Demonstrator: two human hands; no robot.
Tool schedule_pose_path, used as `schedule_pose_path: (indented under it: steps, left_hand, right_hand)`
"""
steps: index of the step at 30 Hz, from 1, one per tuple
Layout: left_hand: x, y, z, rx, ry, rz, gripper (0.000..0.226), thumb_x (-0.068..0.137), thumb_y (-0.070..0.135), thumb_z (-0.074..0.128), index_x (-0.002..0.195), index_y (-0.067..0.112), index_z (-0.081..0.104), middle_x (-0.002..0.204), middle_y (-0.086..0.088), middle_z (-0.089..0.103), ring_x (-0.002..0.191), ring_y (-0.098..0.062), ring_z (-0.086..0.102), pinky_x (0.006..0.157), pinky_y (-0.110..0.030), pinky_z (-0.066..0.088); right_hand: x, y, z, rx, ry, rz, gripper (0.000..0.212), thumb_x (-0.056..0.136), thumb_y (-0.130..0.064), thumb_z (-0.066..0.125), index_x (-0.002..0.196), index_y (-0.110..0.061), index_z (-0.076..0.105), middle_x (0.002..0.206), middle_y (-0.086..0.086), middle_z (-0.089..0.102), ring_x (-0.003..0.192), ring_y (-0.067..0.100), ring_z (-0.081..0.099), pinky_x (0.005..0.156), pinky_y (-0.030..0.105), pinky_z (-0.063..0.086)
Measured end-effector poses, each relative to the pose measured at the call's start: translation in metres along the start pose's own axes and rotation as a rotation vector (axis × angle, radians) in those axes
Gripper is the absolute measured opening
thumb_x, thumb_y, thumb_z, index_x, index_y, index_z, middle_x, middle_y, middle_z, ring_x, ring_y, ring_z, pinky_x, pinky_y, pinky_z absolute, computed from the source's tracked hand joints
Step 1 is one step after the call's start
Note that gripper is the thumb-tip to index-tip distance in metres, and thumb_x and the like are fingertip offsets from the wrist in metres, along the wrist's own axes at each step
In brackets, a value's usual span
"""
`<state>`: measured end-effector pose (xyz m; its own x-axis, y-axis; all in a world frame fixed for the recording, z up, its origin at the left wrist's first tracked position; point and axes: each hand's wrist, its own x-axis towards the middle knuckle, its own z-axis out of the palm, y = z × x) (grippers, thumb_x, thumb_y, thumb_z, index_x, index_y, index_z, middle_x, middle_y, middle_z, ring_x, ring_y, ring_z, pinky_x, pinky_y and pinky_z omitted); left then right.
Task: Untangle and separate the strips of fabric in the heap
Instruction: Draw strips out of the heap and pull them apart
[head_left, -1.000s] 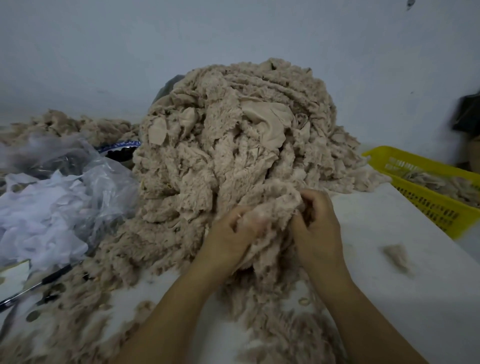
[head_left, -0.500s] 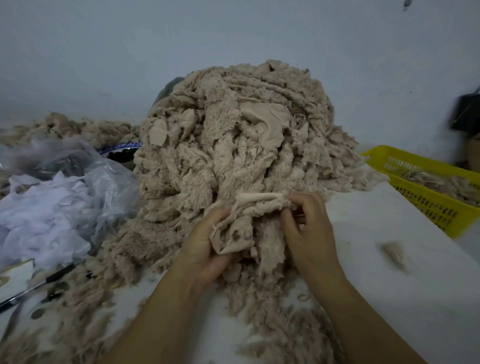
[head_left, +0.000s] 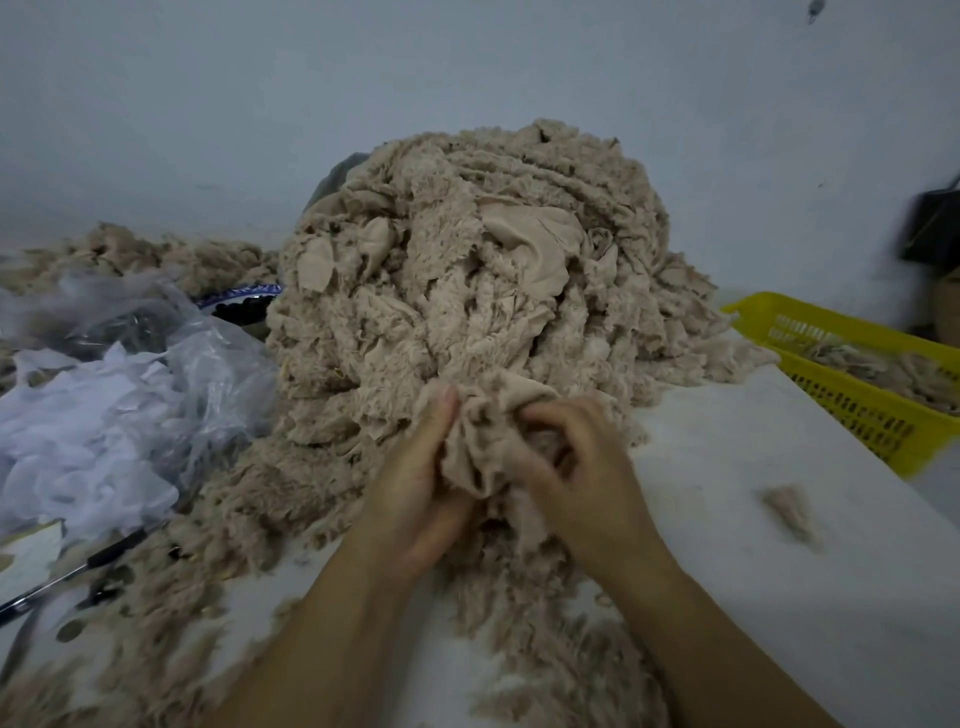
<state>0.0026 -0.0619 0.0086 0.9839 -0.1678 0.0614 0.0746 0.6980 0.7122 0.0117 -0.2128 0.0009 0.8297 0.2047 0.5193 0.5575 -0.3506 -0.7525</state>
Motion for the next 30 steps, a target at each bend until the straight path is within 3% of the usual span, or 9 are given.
schedule_pose_path:
  steps: [6, 9, 12, 16, 18, 22, 25, 27, 30]
  left_hand:
    - [0.0, -0.017, 0.01, 0.312, 0.017, 0.069, 0.058, 0.095, 0.049, 0.046, 0.128, 0.004, 0.061, 0.127, -0.01, 0.068, 0.123, -0.024, 0.06, 0.102, -0.032, 0.05]
    - [0.003, -0.018, 0.008, 0.482, 0.124, 0.161, 0.056, 0.093, 0.053, 0.035, 0.113, 0.011, 0.068, 0.115, 0.001, 0.073, 0.114, -0.019, 0.065, 0.092, -0.027, 0.051]
    - [0.003, -0.018, 0.0, 0.675, 0.166, 0.197, 0.053, 0.088, 0.058, 0.039, 0.116, 0.023, 0.069, 0.116, 0.009, 0.071, 0.11, -0.007, 0.065, 0.094, -0.026, 0.049]
    - [0.005, -0.024, -0.005, 1.003, 0.159, 0.257, 0.038, 0.086, 0.067, 0.053, 0.115, 0.044, 0.06, 0.118, 0.035, 0.056, 0.111, 0.016, 0.052, 0.086, -0.007, 0.045]
    - [0.007, -0.03, -0.004, 1.245, 0.119, 0.266, 0.038, 0.09, 0.057, 0.059, 0.125, 0.047, 0.046, 0.123, 0.041, 0.04, 0.114, 0.027, 0.036, 0.088, 0.006, 0.03]
    - [0.01, -0.034, -0.009, 1.469, 0.186, 0.379, 0.042, 0.099, 0.027, 0.056, 0.14, 0.029, 0.048, 0.125, 0.022, 0.036, 0.114, 0.013, 0.034, 0.085, 0.01, 0.02]
    - [0.008, -0.026, -0.012, 1.173, 0.366, 0.271, 0.024, 0.103, 0.026, 0.05, 0.123, 0.034, 0.06, 0.106, 0.029, 0.057, 0.099, 0.003, 0.056, 0.085, -0.011, 0.041]
    - [0.007, -0.017, -0.013, 0.702, 0.466, 0.173, 0.02, 0.104, 0.026, 0.05, 0.117, 0.031, 0.064, 0.094, 0.021, 0.073, 0.087, -0.003, 0.07, 0.077, -0.027, 0.055]
    - [0.012, 0.0, -0.018, 0.084, 0.43, 0.111, 0.032, 0.105, 0.021, 0.047, 0.134, 0.013, 0.057, 0.117, -0.006, 0.073, 0.106, -0.02, 0.071, 0.085, -0.035, 0.057]
  right_hand:
    - [0.006, 0.018, 0.002, 0.111, -0.035, 0.187, 0.022, 0.088, -0.025, 0.057, 0.108, -0.033, 0.062, 0.097, -0.021, 0.069, 0.087, -0.005, 0.064, 0.071, 0.014, 0.051]
    - [0.021, 0.024, -0.023, 0.824, 0.306, 0.25, 0.014, 0.094, -0.022, 0.055, 0.097, -0.019, 0.069, 0.085, -0.005, 0.071, 0.072, 0.008, 0.066, 0.06, 0.021, 0.054]
    - [0.026, 0.038, -0.049, 1.253, 0.613, 0.409, 0.034, 0.1, -0.046, 0.049, 0.118, -0.019, 0.061, 0.118, 0.001, 0.067, 0.095, 0.014, 0.072, 0.073, 0.025, 0.057]
    - [0.02, 0.048, -0.027, 0.826, 0.473, 0.661, 0.045, 0.099, -0.053, 0.045, 0.116, -0.015, 0.062, 0.097, -0.004, 0.072, 0.089, 0.015, 0.07, 0.066, 0.027, 0.055]
    - [0.016, 0.047, -0.014, 0.418, 0.276, 0.688, 0.051, 0.096, -0.058, 0.046, 0.123, -0.017, 0.059, 0.11, 0.001, 0.069, 0.099, 0.023, 0.066, 0.08, 0.041, 0.056]
    - [0.011, 0.049, -0.004, -0.003, 0.035, 0.594, 0.054, 0.096, -0.049, 0.048, 0.14, -0.018, 0.045, 0.125, 0.005, 0.06, 0.099, 0.018, 0.059, 0.068, 0.027, 0.047]
    - [0.012, 0.052, -0.01, 0.192, 0.25, 0.632, 0.037, 0.097, -0.04, 0.048, 0.127, -0.02, 0.057, 0.119, 0.003, 0.065, 0.104, 0.026, 0.062, 0.085, 0.046, 0.053]
    - [0.014, 0.054, -0.02, 0.561, 0.452, 0.73, 0.023, 0.095, -0.032, 0.048, 0.106, -0.021, 0.065, 0.097, 0.0, 0.07, 0.093, 0.025, 0.065, 0.076, 0.041, 0.057]
    - [0.016, 0.056, -0.033, 0.817, 0.579, 0.838, 0.024, 0.097, -0.025, 0.047, 0.1, -0.015, 0.068, 0.09, 0.006, 0.072, 0.082, 0.024, 0.07, 0.072, 0.04, 0.06]
